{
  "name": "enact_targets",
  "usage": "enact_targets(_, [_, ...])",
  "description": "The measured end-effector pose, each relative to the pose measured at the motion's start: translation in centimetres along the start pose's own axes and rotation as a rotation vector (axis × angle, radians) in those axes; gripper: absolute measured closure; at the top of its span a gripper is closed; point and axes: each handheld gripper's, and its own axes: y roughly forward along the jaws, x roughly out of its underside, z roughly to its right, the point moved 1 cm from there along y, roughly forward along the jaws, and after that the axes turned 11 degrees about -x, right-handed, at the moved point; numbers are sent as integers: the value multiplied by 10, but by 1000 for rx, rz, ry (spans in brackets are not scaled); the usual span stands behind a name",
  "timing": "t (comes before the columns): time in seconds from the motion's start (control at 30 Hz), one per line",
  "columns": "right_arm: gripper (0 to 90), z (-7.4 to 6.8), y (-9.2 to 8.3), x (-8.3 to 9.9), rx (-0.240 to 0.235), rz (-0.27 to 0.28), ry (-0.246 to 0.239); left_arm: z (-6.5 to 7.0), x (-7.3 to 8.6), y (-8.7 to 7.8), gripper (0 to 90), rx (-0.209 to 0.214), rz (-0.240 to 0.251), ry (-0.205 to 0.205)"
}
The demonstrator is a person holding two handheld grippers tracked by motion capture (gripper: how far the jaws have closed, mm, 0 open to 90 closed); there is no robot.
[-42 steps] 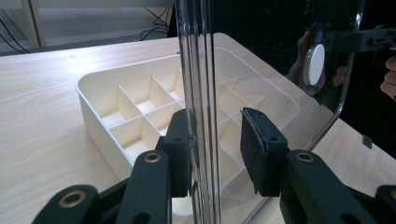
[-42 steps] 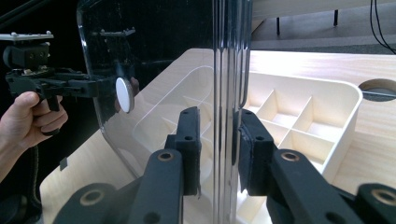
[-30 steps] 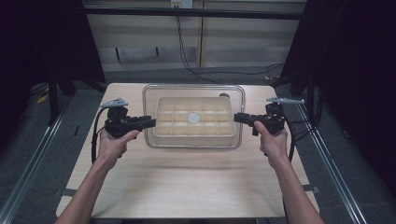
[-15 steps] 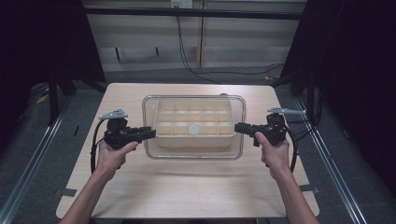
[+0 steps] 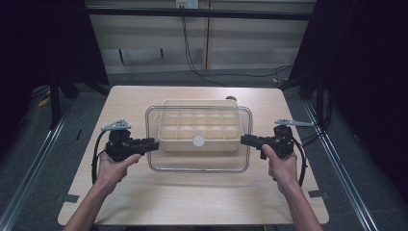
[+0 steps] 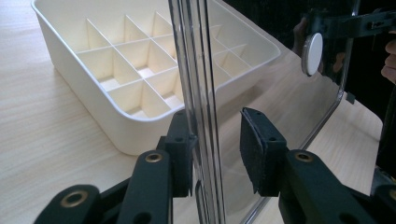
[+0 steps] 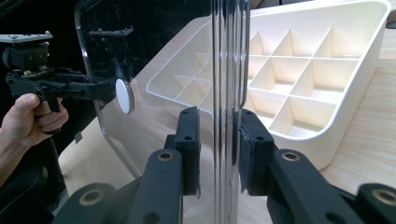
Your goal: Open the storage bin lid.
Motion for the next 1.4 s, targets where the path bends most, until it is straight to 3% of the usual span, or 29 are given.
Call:
enact_targets(0.1, [728,-2,-1,4,-1,-3,-3,2,6,-1,654,-10,0,11])
enact_targets(0.57, [728,-8,-6,27,-11,-43,21,14,33,-10,658,25,-35,13])
enact_targets(0.7, [728,-10,-7,34,-11,-46,26,16,38,-13,659,14,-44,17])
enact_targets(0.9, [724,-7,0,53,-16,-64,63,16,49,-11,649,-14,-92,21])
enact_targets(1.03, [719,-4,3,63,-15,-78,84,16,52,-11,643,-15,-90,22])
enact_targets(1.27, [715,0,5,75,-11,-100,106,18,63,-6,640,-16,-133,42])
enact_targets(1.4, [713,1,5,79,-7,-101,115,18,65,-3,636,-11,-144,29])
